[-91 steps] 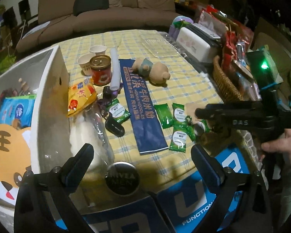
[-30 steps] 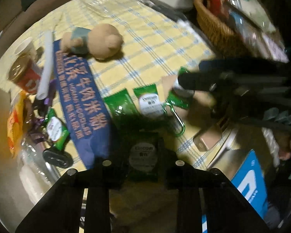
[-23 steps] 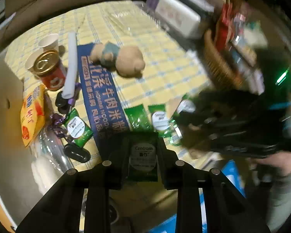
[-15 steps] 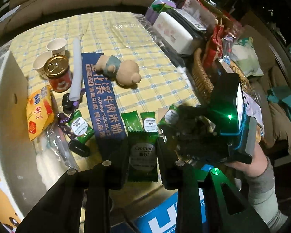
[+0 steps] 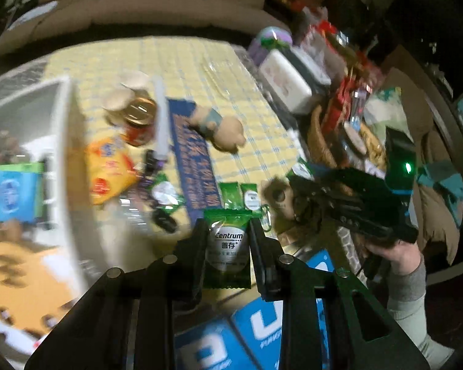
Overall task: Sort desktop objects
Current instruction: 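Carry the Centrum sachet into the white box and release it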
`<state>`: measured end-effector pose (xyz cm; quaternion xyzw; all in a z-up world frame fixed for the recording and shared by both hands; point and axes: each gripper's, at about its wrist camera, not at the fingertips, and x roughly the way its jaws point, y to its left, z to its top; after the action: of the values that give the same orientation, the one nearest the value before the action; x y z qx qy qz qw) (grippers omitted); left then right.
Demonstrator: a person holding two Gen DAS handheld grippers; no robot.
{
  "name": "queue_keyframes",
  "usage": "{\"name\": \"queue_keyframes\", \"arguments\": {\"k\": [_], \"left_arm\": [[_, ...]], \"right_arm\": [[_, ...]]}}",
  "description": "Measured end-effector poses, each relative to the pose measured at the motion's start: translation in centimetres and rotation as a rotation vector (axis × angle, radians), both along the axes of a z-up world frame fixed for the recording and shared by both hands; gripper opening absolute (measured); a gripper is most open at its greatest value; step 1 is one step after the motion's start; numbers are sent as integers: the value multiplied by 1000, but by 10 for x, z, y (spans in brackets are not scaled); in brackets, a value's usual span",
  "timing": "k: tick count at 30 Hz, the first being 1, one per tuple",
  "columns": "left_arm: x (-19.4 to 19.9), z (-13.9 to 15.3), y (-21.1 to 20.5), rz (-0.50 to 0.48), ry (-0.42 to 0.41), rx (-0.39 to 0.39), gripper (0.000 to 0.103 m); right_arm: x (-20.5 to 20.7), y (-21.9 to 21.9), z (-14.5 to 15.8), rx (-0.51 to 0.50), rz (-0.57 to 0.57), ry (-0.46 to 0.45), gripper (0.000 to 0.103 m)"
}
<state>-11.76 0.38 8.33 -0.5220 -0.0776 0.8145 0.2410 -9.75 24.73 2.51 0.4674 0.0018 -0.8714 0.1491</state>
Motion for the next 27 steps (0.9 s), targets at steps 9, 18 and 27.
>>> {"name": "queue_keyframes", "arguments": {"k": [9,18,27], "left_arm": [[49,55,-152,198,60,-41,27],[77,32,-311,453,12,-32,27],[46,-24,-393,555,-80,-9,28]], "right_arm": [[43,-105,76,-129,248,83,44],[45,-289,117,-137,513,49,44],[33,-470,65,-3,638,25,44]]}}
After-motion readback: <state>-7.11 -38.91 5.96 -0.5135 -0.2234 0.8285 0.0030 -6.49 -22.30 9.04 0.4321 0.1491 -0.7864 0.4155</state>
